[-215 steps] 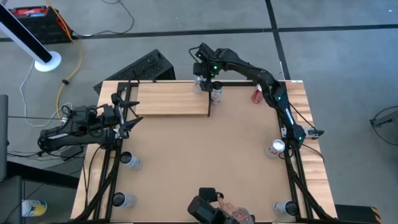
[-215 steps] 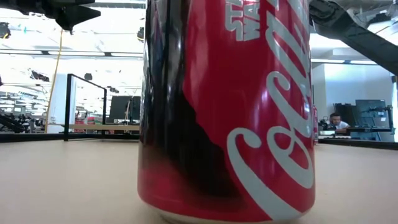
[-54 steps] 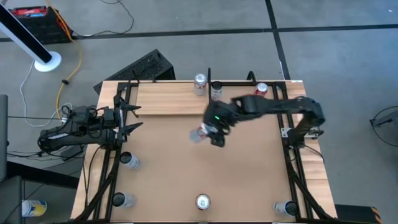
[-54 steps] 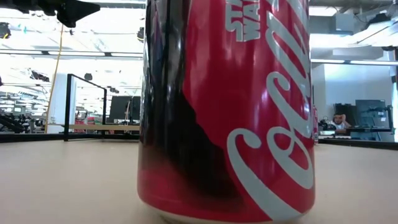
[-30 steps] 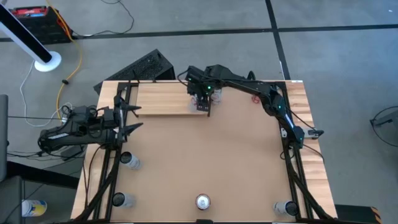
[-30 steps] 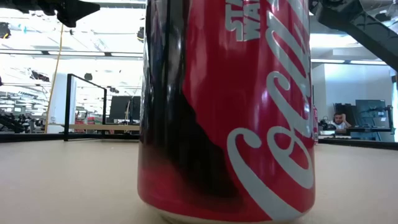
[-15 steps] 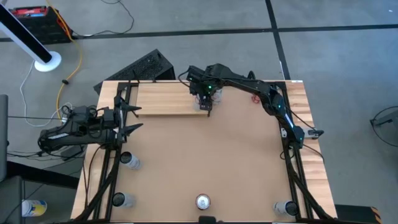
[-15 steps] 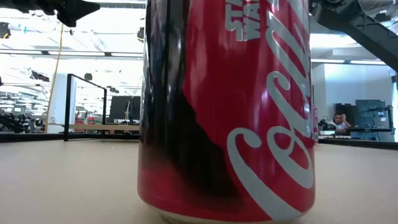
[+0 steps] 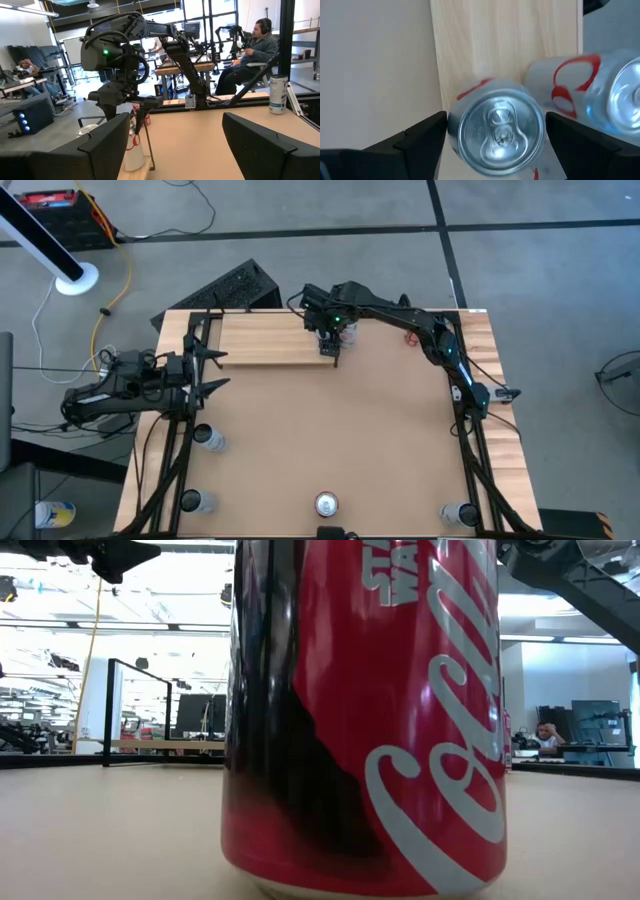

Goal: Place canned beverage on shelf
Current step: Put the silver and red soda can on the shelf aligned with the other silver and red soda can

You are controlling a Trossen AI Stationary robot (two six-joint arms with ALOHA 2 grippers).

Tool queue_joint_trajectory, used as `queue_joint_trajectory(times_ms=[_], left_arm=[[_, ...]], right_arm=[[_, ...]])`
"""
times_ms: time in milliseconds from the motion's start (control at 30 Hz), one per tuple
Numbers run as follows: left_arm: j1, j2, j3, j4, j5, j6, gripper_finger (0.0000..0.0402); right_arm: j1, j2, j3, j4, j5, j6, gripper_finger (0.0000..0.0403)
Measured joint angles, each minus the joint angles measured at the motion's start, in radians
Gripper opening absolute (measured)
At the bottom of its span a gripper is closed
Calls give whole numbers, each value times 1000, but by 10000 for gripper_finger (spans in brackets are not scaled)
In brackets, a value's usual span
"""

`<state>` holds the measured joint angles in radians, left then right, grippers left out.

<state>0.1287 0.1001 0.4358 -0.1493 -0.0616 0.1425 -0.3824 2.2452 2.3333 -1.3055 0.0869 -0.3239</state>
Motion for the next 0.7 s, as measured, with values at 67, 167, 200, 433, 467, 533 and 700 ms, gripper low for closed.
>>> queue_joint_trajectory(times_ms=[67,167,200,433,467,533,700], left_arm=[[0,0,0,0,0,0,304],[0,0,0,0,2,0,304],[0,0,0,0,3,0,304],[0,0,0,0,3,0,304],[0,0,0,0,3,0,304],[0,0,0,0,3,0,304],[0,0,0,0,3,0,304]], right_arm=[[0,0,0,22,-2,0,360],[0,0,0,28,-5,-2,360],[0,0,0,28,-6,-2,360],[2,0,0,30,-15,-42,360],[4,0,0,31,-15,-48,360],[9,0,0,31,-14,-59,359],[16,0,0,31,-12,-78,334]])
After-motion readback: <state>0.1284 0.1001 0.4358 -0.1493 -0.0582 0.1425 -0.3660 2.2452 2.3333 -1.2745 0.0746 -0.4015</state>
